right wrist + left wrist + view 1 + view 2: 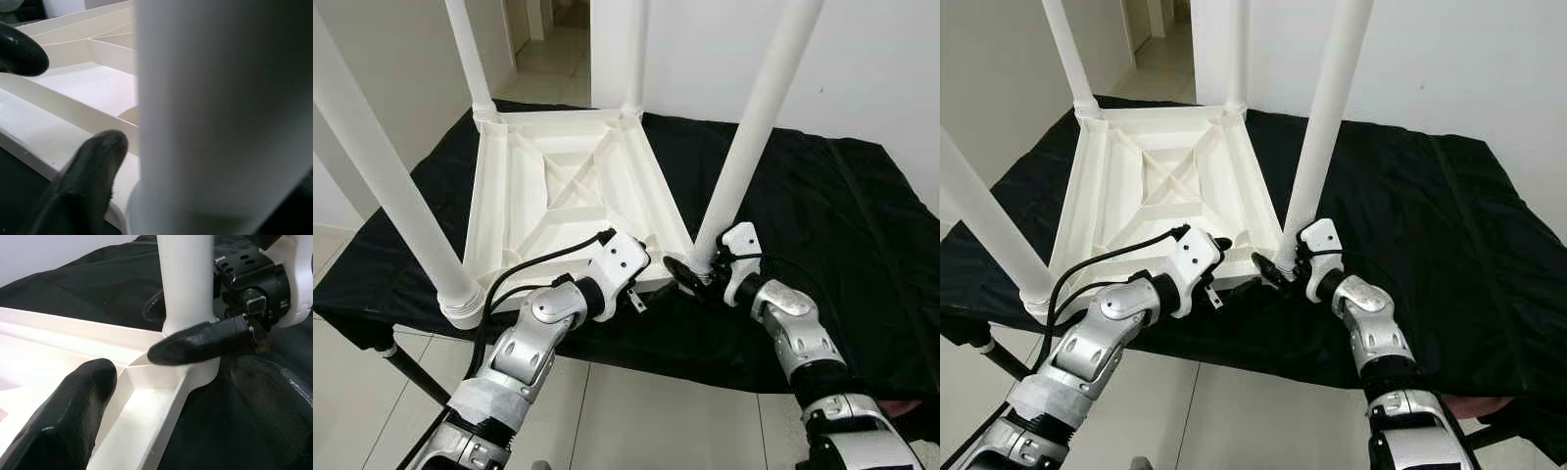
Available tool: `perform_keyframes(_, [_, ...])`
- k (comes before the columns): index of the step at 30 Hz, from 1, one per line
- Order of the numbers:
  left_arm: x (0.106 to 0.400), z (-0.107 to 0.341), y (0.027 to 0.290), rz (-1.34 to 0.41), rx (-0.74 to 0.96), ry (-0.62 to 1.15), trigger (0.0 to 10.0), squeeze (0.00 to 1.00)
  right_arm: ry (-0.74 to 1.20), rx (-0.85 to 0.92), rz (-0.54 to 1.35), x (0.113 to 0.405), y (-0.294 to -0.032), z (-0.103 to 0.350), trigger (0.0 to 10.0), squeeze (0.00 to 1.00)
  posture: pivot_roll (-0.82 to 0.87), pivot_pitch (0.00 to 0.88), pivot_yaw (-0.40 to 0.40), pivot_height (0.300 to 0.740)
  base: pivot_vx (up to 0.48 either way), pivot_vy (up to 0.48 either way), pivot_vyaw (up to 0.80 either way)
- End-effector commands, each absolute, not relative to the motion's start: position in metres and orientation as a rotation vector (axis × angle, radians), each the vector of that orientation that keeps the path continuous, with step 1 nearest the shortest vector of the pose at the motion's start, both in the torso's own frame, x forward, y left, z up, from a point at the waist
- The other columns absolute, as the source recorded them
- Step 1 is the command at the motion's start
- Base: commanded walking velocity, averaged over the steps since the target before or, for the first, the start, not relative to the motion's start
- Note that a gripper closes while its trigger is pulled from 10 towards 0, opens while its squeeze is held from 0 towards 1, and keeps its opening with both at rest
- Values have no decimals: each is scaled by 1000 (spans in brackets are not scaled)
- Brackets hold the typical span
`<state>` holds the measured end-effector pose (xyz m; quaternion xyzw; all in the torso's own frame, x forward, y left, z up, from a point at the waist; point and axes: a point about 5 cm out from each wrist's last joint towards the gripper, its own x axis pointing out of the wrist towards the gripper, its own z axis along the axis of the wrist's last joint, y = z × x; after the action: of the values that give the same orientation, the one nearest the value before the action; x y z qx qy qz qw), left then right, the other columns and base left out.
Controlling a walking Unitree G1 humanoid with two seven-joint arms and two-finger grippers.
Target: Building children table
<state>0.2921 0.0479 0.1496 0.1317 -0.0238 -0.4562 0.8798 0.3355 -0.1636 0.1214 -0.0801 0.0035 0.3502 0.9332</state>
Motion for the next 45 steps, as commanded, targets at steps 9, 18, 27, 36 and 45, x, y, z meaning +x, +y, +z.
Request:
perform_keyframes(9, [288, 149, 50, -951, 269, -40, 10000, 0, 31, -150, 697, 325, -172, 105, 10000, 0, -44, 0, 4, 740, 0, 0, 0])
perform_keyframes(18, [284, 144, 50, -953, 255, -25, 10000, 0, 1, -65, 430, 320, -174, 110, 10000, 0, -55, 0, -14, 740, 0, 0, 0])
perform_keyframes(27, [282, 142, 48, -957, 247, -17, 10000, 0, 29, -46, 192, 308, -158, 98, 10000, 0, -66, 0, -22, 740, 0, 0, 0])
perform_keyframes(36, [281, 141, 51, -942, 243, -12, 10000, 0, 63, 63, -184, 291, -145, 92, 10000, 0, -54, 0, -36, 740, 0, 0, 0])
perform_keyframes(45, [281, 140, 53, -948, 251, -8, 10000, 0, 3, 107, -104, 294, -142, 105, 10000, 1000, -54, 0, -27, 740, 0, 0, 0])
